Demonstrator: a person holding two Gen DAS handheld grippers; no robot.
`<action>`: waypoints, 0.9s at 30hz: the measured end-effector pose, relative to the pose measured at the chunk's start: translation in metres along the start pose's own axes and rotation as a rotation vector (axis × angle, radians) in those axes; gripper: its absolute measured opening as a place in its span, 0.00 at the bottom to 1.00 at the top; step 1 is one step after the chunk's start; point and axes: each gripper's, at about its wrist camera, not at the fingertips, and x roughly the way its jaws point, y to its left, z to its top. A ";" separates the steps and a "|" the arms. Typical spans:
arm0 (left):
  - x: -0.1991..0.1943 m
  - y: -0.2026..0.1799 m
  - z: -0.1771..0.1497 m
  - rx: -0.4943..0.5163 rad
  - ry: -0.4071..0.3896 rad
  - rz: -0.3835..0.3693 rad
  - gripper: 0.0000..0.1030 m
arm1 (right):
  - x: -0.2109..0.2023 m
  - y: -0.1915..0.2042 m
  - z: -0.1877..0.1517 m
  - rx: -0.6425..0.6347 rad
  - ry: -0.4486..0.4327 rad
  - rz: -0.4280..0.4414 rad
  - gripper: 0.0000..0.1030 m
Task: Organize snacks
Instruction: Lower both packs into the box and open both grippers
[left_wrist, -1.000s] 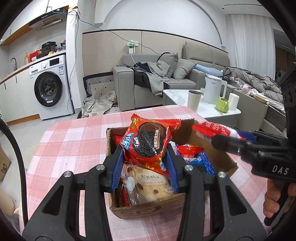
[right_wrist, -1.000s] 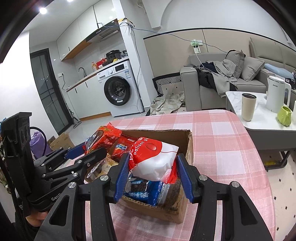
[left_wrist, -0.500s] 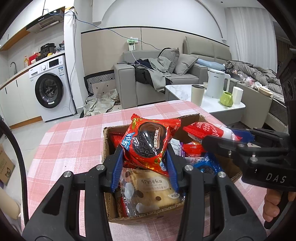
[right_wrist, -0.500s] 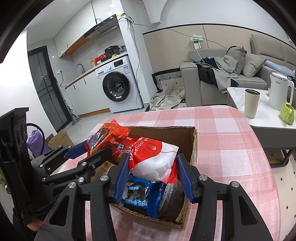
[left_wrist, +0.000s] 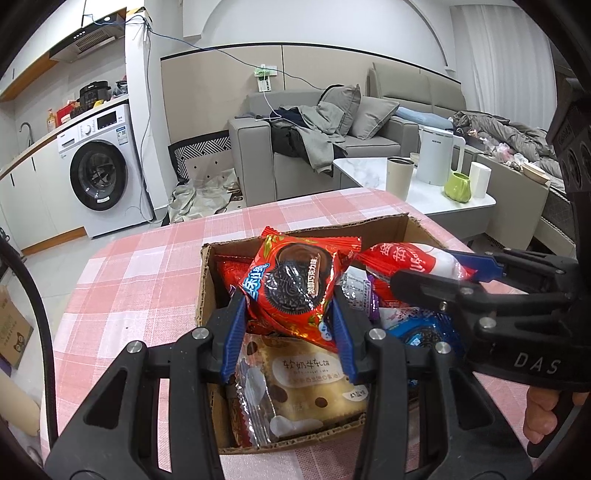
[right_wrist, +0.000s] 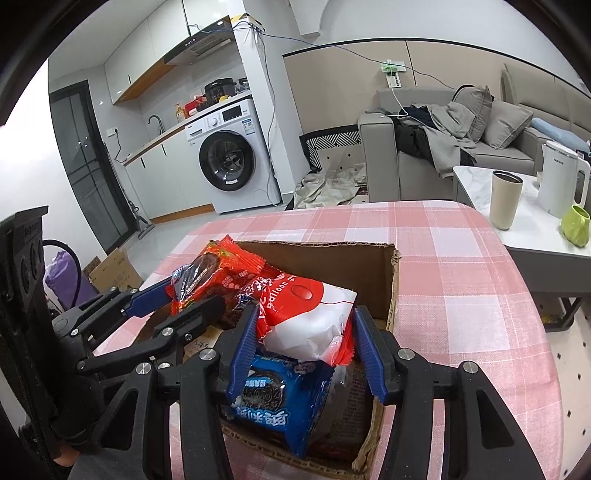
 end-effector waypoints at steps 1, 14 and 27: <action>0.001 0.002 -0.001 -0.002 0.002 -0.001 0.38 | 0.001 0.001 0.000 -0.001 0.003 -0.001 0.51; -0.011 0.014 -0.005 -0.033 -0.014 -0.026 0.82 | -0.018 0.003 -0.004 -0.038 -0.039 0.028 0.84; -0.079 0.041 -0.038 -0.078 -0.097 -0.073 1.00 | -0.061 0.007 -0.027 -0.043 -0.126 0.066 1.00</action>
